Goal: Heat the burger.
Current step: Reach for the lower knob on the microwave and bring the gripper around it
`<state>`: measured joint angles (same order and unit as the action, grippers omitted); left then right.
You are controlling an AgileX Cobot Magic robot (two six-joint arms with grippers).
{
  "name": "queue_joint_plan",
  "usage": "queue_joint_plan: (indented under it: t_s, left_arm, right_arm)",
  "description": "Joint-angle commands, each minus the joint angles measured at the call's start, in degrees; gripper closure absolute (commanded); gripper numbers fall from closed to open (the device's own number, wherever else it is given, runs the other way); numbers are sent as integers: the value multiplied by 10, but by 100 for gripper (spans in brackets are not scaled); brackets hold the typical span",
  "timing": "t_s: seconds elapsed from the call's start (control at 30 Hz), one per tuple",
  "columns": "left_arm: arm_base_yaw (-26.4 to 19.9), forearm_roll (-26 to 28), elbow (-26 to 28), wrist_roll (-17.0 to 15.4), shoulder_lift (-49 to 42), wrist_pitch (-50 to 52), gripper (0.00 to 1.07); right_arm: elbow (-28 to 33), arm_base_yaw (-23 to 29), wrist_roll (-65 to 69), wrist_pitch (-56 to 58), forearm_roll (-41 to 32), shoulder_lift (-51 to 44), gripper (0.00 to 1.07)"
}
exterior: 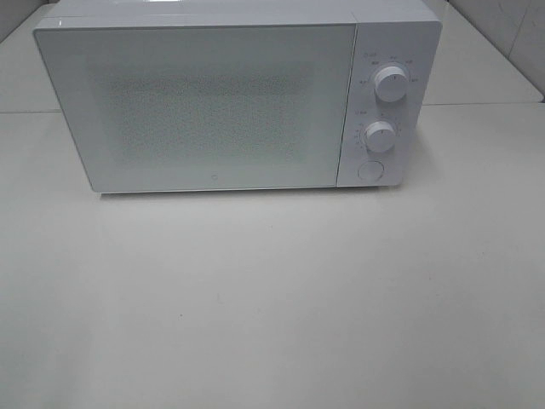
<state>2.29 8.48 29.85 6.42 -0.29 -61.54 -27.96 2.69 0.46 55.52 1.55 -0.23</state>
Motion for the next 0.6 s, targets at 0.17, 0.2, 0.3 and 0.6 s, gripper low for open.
queue_joint_plan:
  t_s: [0.17, 0.2, 0.3, 0.6]
  left_arm:
    - [-1, -2, -1, -5, -14, -1, 4]
    - [-1, -2, -1, -5, -14, -1, 4]
    - [-1, -2, -1, -5, -14, -1, 4]
    - [-1, -2, -1, -3, -14, -1, 4]
  right_arm:
    - [0, 1, 6, -3, 1, -15, 32]
    - [0, 1, 6, -3, 1, -15, 32]
    - [0, 1, 6, -3, 1, -15, 32]
    - [0, 1, 6, -3, 1, -15, 32]
